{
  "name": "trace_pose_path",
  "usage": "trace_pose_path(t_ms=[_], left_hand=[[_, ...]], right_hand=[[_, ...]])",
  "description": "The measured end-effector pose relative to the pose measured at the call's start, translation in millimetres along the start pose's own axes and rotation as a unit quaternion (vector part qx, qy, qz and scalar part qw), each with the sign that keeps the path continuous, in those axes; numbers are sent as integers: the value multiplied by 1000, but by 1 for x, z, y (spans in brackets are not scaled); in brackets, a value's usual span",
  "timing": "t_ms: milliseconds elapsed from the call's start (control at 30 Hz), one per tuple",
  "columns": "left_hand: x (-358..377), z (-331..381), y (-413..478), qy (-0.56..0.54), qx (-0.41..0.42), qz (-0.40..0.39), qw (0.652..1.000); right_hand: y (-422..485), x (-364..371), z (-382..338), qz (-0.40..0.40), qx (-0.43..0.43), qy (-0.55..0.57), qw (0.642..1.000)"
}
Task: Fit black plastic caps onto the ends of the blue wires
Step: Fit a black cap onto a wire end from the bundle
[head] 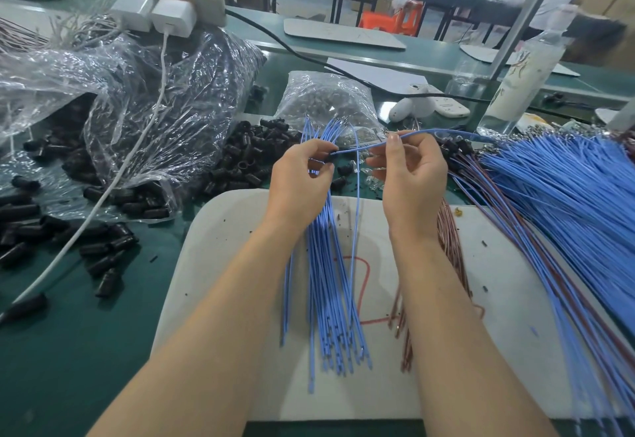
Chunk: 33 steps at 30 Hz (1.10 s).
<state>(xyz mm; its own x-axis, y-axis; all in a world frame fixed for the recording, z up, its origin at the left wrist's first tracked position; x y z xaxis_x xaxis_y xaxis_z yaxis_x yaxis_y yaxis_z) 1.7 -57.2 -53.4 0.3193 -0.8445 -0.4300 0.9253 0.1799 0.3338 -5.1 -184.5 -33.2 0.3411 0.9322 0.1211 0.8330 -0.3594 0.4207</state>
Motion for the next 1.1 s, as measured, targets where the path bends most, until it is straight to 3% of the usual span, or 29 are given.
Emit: trace_pose_path(t_ms=[333,667,867,1100], left_hand=[[2,4,-3,71,38,-26,996],[-2,15,-10,83,126,-1,989],[-1,14,-10,106,133,-3,985],[-1,18,-12,102,154,26,983]], right_hand=[[3,-1,0,-5,26,18,1000],[5,0,1,-26,123,89,988],[-2,5,2,-95,89,-7,991],[-3,6,-5,-71,140,138,978]])
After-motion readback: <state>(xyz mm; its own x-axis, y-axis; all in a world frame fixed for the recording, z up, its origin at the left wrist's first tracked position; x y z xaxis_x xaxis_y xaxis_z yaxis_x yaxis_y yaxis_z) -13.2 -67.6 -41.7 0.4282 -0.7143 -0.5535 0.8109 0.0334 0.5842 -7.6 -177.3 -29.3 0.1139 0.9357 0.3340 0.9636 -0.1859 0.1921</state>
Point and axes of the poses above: each hand's wrist, its own y-axis towards the middle knuckle, its own x-axis out of the palm, z = x × y, the point moved 1 cm from there along y, towards the middle knuckle, and after that the axes turned 7 degrees about y, right-handed, at the moved point
